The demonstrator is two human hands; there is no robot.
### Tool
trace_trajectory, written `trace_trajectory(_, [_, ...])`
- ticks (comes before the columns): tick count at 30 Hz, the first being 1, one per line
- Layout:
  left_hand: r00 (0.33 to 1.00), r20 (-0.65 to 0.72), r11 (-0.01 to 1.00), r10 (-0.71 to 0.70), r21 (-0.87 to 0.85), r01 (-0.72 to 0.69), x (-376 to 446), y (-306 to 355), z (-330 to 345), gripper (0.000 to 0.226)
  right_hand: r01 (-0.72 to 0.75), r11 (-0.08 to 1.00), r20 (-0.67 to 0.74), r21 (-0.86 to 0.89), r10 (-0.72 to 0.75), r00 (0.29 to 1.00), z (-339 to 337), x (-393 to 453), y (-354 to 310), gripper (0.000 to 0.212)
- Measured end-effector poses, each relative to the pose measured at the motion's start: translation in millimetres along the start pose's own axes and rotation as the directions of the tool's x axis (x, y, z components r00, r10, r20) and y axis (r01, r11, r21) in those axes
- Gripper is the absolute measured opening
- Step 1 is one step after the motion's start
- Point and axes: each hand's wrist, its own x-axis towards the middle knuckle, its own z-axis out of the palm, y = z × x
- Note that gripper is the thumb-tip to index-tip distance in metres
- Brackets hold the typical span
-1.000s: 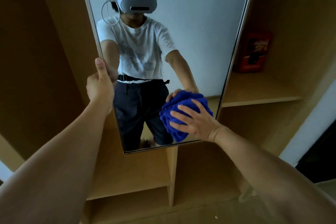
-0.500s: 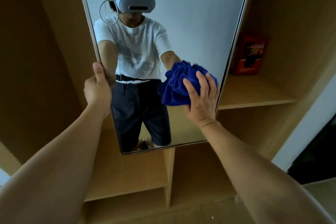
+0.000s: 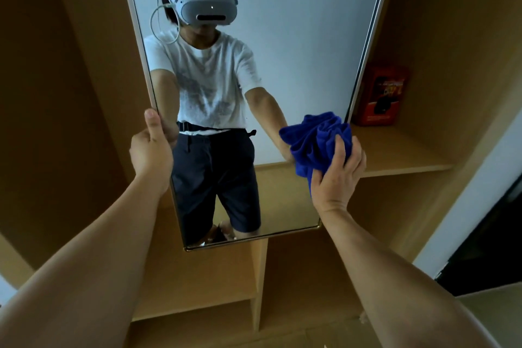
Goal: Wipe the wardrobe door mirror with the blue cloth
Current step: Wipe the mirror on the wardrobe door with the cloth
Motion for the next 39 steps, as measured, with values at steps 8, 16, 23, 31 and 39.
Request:
trace_trajectory(8, [0.999, -0.027, 1.000, 0.018, 0.006, -0.017, 1, -5, 2, 0.059, -0.179, 0.983, 0.025, -0.023, 0.180, 0.983, 16, -43, 2, 0.077])
trace_trajectory(16, [0.998, -0.061, 1.000, 0.029, -0.007, -0.030, 4, -7, 5, 0.057, -0.410, 0.912, 0.155, -0.038, 0.410, 0.899, 36, -98, 11, 0.081])
trace_trajectory(23, [0.999, -0.044, 0.999, 0.027, -0.020, -0.027, 10, -10, 5, 0.067, -0.742, 0.670, 0.243, -0.022, 0.723, 0.646, 52, -137, 7, 0.074])
trace_trajectory(31, [0.999, -0.011, 0.999, 0.033, -0.027, -0.034, 9, -10, 5, 0.072, -0.933, 0.350, 0.310, 0.078, 0.881, 0.357, 61, -147, -31, 0.067])
trace_trajectory(39, [1.000, 0.021, 0.999, 0.013, -0.036, -0.013, 8, -6, 4, 0.065, -0.980, 0.172, 0.428, 0.102, 0.881, 0.199, 69, -160, -93, 0.068])
